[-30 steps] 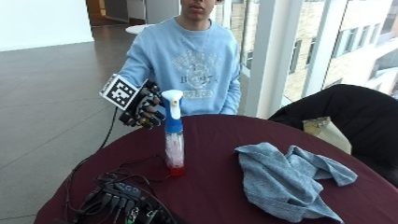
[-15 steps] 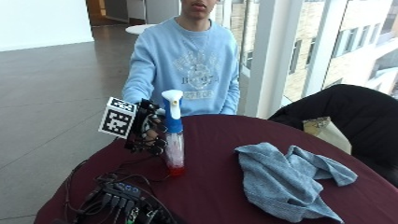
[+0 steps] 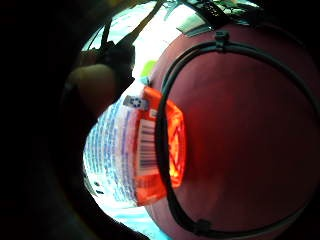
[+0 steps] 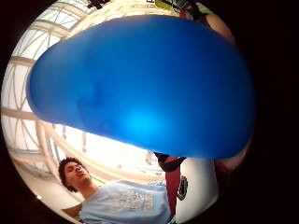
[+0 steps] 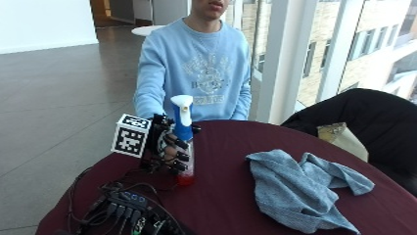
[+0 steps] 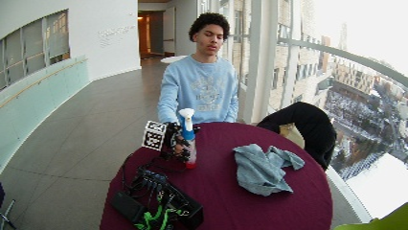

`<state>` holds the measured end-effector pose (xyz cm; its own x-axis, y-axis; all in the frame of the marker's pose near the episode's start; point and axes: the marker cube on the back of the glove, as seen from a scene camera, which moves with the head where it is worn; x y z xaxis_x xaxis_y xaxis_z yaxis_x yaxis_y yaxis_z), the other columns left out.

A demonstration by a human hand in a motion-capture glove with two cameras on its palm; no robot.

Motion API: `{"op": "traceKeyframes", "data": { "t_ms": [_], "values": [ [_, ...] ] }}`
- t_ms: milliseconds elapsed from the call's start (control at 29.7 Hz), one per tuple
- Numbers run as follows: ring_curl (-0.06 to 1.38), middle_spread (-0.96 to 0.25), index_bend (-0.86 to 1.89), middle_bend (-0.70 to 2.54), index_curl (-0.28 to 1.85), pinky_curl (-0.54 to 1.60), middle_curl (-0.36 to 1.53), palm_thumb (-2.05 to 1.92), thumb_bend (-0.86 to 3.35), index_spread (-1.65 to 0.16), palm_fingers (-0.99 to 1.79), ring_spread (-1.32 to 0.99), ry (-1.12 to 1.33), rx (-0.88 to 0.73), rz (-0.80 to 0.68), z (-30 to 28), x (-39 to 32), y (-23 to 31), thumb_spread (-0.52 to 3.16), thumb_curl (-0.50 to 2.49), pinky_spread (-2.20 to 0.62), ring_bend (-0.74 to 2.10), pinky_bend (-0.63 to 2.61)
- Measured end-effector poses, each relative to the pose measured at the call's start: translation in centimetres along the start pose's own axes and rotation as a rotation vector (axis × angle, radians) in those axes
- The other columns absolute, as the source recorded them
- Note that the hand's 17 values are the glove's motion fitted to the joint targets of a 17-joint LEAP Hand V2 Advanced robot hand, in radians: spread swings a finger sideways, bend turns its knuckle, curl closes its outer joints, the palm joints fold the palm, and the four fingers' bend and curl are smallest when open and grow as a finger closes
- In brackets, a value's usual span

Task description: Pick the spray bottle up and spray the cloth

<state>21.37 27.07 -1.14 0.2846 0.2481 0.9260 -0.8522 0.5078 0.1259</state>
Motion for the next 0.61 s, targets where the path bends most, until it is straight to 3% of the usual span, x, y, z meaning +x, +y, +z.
{"op": "traceKeyframes", "data": {
  "t_ms": [236,606],
  "values": [
    [0.34,-0.08,0.15,0.27,0.28,0.34,0.41,0.87,0.06,-0.31,0.96,-0.03,0.040,0.030,-0.073,0.1,-0.7,-0.2,0.96,0.39,0.20,0.37,0.24],
    [0.37,-0.08,0.11,0.29,0.29,0.36,0.43,0.89,-0.01,-0.27,1.08,-0.03,0.165,-0.296,-0.082,1.6,-7.6,-3.9,0.86,0.47,0.17,0.43,0.25]
  ]
}}
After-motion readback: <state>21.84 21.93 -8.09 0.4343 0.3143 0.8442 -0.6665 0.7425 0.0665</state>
